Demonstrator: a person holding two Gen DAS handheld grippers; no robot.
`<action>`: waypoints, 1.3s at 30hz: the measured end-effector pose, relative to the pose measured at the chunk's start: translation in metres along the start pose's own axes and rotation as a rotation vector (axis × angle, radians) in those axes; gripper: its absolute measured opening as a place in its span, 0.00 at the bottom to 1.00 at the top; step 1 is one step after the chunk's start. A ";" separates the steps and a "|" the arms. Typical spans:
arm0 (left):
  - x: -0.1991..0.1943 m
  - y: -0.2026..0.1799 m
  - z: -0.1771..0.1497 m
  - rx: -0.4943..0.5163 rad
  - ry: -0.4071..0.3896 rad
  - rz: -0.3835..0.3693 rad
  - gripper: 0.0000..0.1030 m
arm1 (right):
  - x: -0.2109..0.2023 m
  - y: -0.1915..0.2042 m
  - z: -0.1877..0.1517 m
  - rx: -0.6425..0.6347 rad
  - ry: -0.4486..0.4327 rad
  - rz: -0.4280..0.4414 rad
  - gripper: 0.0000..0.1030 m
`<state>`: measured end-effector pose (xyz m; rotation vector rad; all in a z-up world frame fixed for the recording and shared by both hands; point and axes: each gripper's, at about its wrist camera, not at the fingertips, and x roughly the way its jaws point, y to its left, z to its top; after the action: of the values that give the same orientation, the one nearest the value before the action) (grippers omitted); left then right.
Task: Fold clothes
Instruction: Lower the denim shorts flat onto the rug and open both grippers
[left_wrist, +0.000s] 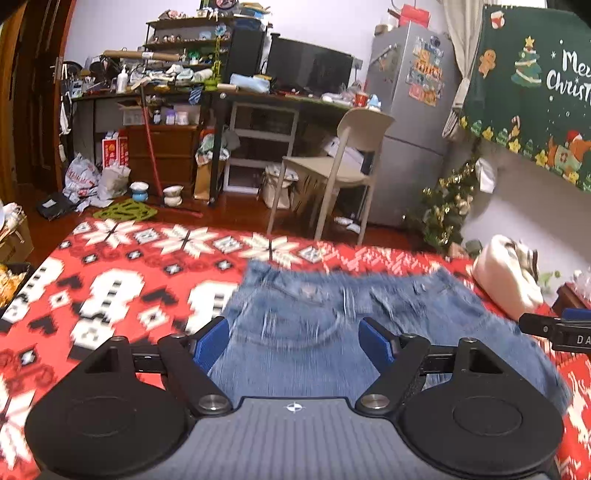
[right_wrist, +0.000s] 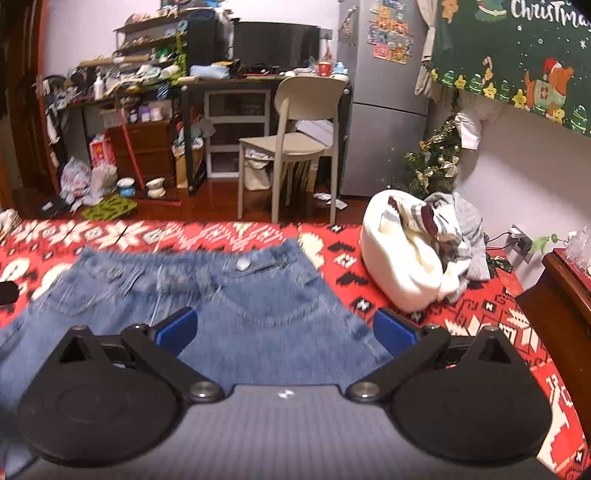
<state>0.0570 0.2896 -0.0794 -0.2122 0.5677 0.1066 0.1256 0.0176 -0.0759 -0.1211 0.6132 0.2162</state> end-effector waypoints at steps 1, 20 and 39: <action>-0.004 0.000 -0.002 -0.013 0.009 0.003 0.82 | -0.006 0.001 -0.004 -0.006 0.006 0.007 0.99; -0.035 -0.002 -0.029 -0.047 0.099 0.072 0.90 | -0.052 -0.001 -0.052 -0.077 0.041 0.100 0.99; 0.005 -0.019 -0.048 0.065 0.270 0.190 0.90 | -0.003 -0.008 -0.068 0.014 0.252 0.090 0.99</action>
<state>0.0393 0.2605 -0.1190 -0.1093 0.8586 0.2460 0.0874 -0.0027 -0.1288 -0.1077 0.8715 0.2860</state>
